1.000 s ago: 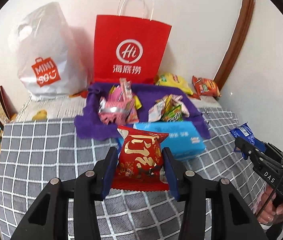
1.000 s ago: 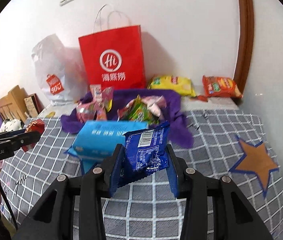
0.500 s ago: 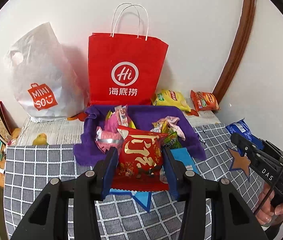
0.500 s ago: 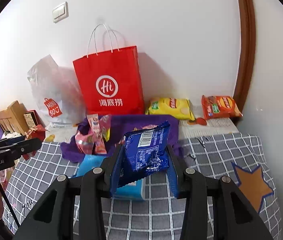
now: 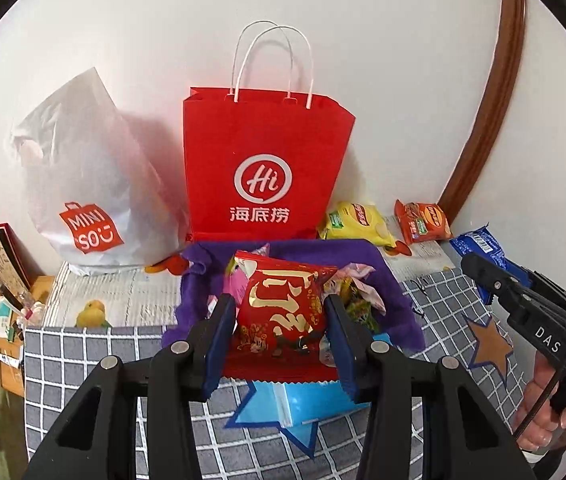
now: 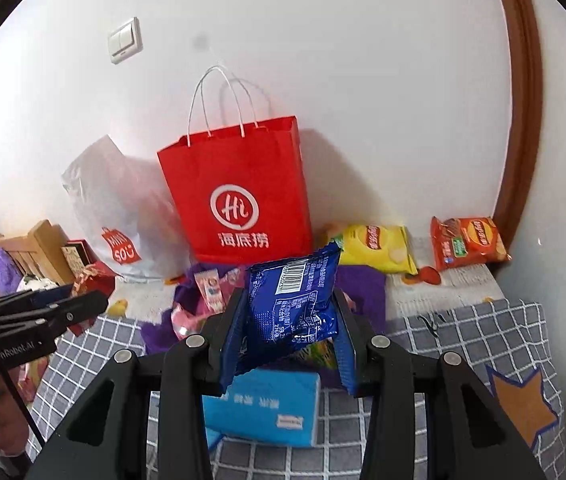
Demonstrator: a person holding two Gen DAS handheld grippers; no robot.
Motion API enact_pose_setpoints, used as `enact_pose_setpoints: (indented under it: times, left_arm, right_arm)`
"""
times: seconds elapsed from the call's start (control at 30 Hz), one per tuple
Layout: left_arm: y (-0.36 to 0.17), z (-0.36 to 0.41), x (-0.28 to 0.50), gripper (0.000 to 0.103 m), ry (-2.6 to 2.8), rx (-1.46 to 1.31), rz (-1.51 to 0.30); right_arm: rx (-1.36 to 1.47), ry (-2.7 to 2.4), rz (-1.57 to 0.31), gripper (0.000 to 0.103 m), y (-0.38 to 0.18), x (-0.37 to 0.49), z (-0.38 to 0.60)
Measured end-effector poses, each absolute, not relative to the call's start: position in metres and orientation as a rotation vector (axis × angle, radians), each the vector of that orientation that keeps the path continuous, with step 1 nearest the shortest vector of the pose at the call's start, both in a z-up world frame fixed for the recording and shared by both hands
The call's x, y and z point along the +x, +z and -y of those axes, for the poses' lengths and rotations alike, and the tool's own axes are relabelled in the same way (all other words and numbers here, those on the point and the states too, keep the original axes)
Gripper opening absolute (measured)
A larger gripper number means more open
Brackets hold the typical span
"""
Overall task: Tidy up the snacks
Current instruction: 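Carry the red-gold bag and blue packet up over the purple towel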
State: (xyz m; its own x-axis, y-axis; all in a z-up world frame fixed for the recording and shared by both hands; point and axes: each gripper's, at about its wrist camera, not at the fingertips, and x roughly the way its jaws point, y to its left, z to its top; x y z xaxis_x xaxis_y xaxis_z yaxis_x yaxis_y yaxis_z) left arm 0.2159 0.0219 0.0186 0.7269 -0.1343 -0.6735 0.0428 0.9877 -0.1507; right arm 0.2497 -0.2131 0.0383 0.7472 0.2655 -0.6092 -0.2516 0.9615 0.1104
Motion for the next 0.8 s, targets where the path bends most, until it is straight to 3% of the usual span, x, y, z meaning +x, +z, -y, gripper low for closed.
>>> enact_pose_setpoints:
  times: [0.8]
  left_arm:
    - [0.006, -0.034, 0.271, 0.043, -0.08, -0.124, -0.777]
  right_arm:
    - [0.023, 0.312, -0.706, 0.041, 0.025, 0.311, 0.196]
